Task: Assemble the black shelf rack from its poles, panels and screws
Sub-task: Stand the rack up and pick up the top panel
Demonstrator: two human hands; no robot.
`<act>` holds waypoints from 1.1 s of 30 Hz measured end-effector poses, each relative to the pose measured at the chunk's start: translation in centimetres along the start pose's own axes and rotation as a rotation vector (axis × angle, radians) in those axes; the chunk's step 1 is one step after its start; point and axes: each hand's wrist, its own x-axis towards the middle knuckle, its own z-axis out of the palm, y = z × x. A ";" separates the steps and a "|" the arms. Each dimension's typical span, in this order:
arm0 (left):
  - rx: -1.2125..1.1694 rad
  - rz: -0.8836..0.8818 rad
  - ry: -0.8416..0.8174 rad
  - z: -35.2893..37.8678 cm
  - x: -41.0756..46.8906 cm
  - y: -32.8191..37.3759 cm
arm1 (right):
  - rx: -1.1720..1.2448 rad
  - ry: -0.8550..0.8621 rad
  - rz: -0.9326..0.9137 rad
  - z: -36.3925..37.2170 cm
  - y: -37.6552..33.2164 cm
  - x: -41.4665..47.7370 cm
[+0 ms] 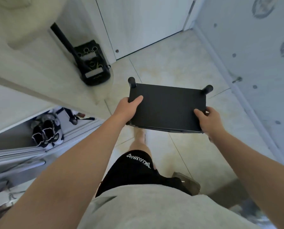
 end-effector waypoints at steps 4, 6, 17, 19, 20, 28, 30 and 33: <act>0.034 0.048 -0.019 1.2 5.2 7.6 | 0.025 0.048 -0.026 -1.5 -5.0 5.9; 0.038 0.047 -0.044 1.8 7.9 12.1 | 0.051 0.068 -0.011 -2.3 -7.7 8.9; 0.217 0.110 -0.157 9.4 19.7 32.9 | 0.183 0.208 0.087 -9.0 -17.6 23.1; 0.240 0.115 -0.185 11.9 21.6 35.8 | 0.206 0.221 0.098 -10.8 -18.2 26.2; 0.256 0.125 -0.193 13.2 22.5 37.2 | 0.214 0.231 0.107 -11.7 -18.5 27.8; 0.311 0.115 -0.183 24.1 28.9 47.5 | 0.218 0.208 0.149 -19.6 -20.5 40.2; 0.347 0.113 -0.196 26.5 30.3 50.1 | 0.212 0.200 0.164 -21.5 -21.1 42.9; 0.410 0.134 -0.214 29.7 32.4 53.6 | 0.233 0.213 0.210 -23.7 -21.9 45.9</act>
